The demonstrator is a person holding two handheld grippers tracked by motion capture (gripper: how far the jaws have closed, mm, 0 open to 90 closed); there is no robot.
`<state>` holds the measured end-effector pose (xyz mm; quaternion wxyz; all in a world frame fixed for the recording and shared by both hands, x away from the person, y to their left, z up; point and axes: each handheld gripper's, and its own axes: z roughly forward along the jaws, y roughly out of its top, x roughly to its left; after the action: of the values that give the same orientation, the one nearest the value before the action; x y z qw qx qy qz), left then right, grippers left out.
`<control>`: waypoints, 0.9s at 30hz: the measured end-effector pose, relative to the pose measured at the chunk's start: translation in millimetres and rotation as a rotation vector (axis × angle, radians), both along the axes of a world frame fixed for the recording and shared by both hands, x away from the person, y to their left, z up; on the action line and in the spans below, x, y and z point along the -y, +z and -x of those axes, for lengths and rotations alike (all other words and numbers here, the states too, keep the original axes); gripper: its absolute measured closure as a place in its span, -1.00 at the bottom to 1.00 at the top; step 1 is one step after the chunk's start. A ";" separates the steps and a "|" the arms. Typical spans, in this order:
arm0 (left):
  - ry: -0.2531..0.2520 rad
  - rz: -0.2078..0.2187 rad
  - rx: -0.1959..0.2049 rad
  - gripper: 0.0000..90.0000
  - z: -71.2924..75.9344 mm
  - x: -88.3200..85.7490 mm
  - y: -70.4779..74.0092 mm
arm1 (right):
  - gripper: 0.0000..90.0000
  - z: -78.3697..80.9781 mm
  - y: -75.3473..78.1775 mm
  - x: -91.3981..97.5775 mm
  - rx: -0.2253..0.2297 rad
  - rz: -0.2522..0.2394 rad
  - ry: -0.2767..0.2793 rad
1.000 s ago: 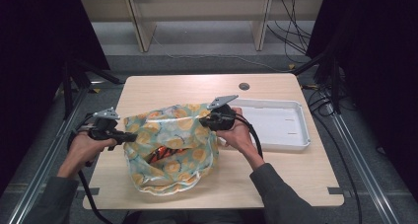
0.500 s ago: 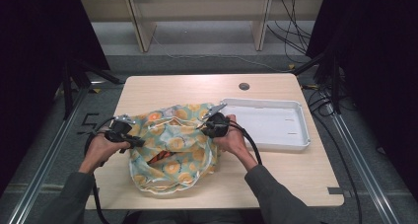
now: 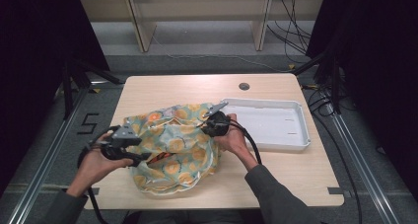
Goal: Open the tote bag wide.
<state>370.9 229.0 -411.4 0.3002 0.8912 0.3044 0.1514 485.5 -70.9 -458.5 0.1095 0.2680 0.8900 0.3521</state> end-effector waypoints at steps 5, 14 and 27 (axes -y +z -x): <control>0.022 -0.130 0.051 -0.25 -9.9 15.1 -32.3 | 1.00 -0.4 0.0 0.9 0.011 -0.010 -0.001; -0.011 -0.105 0.090 0.85 -14.0 14.3 -43.7 | 0.67 3.5 0.9 -2.7 0.014 0.047 -0.027; -0.032 -0.026 0.040 0.98 -13.1 4.8 -16.4 | 0.23 55.8 45.4 -0.8 0.058 -0.047 0.085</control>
<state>384.0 224.2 -427.8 0.2968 0.8966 0.2823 0.1683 429.7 -70.1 -413.1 0.1140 0.2222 0.8885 0.3851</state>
